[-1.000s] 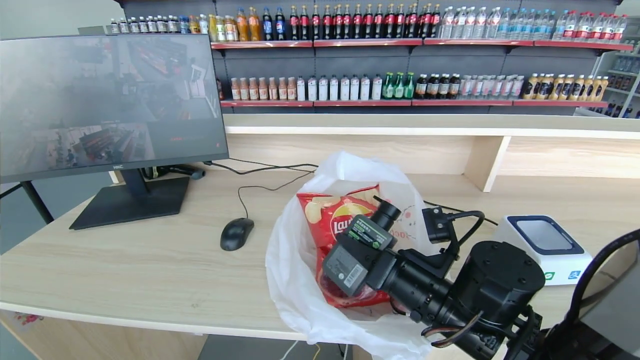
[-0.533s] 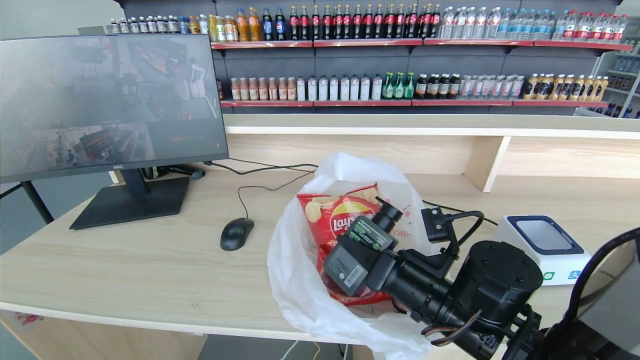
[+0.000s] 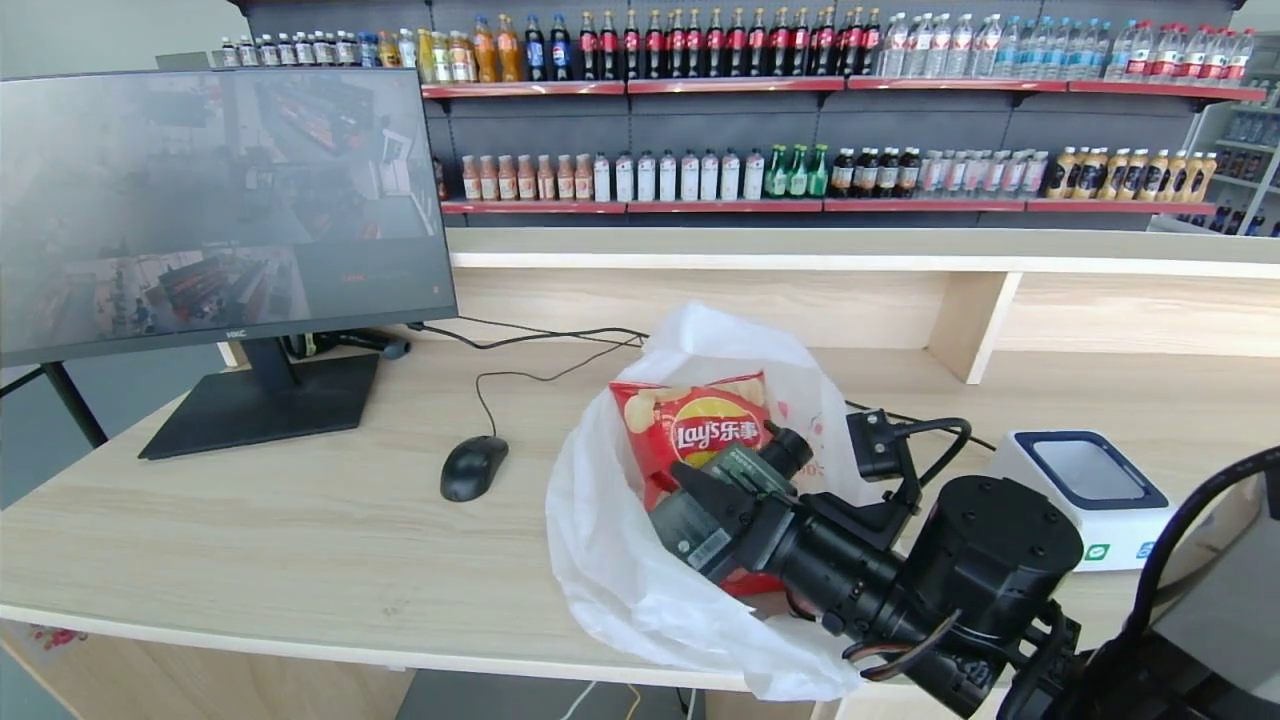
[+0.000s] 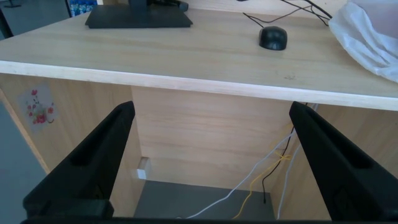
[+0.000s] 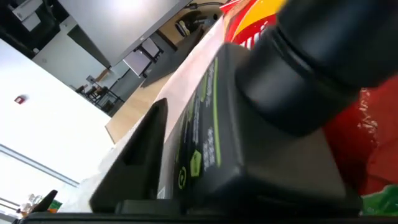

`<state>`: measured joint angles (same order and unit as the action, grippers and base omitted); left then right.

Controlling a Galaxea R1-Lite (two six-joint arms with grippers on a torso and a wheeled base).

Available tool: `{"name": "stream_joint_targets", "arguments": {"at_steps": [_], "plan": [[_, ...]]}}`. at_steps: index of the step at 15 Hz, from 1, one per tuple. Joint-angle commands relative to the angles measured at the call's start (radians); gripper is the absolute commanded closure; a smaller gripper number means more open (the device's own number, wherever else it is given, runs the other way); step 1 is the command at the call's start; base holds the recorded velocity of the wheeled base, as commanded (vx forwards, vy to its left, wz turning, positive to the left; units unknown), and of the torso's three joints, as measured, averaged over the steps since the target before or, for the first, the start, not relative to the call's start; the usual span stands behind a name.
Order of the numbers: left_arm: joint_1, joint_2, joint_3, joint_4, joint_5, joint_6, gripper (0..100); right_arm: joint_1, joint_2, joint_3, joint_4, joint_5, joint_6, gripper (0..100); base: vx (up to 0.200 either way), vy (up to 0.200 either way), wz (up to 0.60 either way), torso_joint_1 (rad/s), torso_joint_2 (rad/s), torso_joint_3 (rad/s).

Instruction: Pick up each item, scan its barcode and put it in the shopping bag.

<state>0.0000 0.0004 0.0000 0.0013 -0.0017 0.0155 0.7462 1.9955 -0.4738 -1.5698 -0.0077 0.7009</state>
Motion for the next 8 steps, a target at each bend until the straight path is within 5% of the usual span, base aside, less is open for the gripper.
{"name": "stream_joint_targets", "arguments": {"at_steps": [1, 8], "plan": [[0.0, 0.0, 0.0, 0.0, 0.0, 0.0, 0, -0.001, -0.001, 0.001, -0.001, 0.0, 0.0, 0, 0.0, 0.0, 0.0, 0.0, 0.0, 0.0], [0.0, 0.0, 0.0, 0.0, 0.0, 0.0, 0, -0.008, -0.007, -0.003, -0.001, -0.005, -0.012, 0, 0.0, 0.0, 0.0, 0.0, 0.0, 0.0]]}}
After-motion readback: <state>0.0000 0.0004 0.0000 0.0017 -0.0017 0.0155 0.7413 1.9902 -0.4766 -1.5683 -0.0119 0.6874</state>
